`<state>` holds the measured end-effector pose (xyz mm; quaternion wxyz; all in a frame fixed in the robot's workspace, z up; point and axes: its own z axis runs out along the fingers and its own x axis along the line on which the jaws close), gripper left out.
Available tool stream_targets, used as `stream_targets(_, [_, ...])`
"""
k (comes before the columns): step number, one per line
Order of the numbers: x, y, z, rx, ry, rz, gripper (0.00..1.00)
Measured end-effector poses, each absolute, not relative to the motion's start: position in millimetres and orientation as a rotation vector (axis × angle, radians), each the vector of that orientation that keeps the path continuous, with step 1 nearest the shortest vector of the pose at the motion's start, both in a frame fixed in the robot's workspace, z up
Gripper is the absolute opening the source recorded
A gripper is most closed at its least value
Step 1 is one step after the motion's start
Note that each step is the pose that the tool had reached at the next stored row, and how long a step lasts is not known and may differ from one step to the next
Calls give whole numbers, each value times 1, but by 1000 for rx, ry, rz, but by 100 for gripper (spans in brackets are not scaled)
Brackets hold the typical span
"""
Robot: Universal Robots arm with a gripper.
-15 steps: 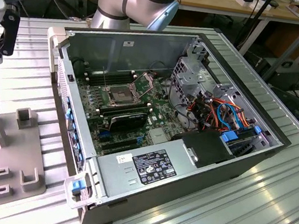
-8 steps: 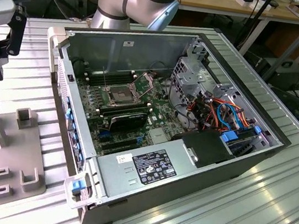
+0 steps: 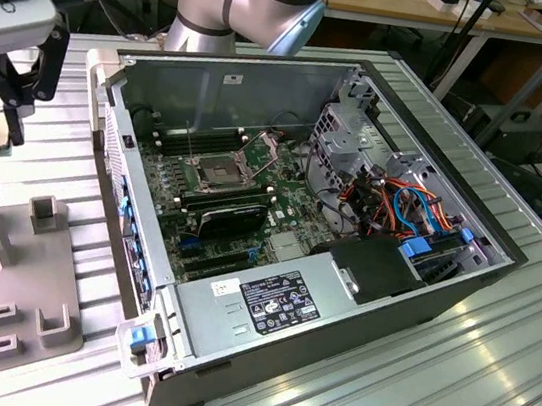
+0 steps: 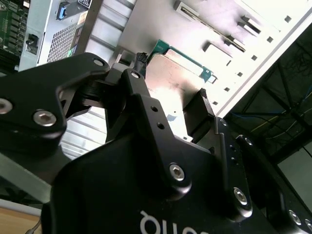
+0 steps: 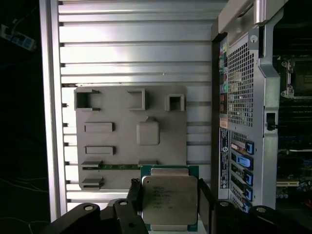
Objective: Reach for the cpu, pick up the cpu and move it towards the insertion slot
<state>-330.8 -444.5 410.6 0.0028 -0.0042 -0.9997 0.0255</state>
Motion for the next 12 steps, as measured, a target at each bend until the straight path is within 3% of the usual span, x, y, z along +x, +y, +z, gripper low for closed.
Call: stream_targets(12, [-316, -445, 411, -13, -3135, 80, 55])
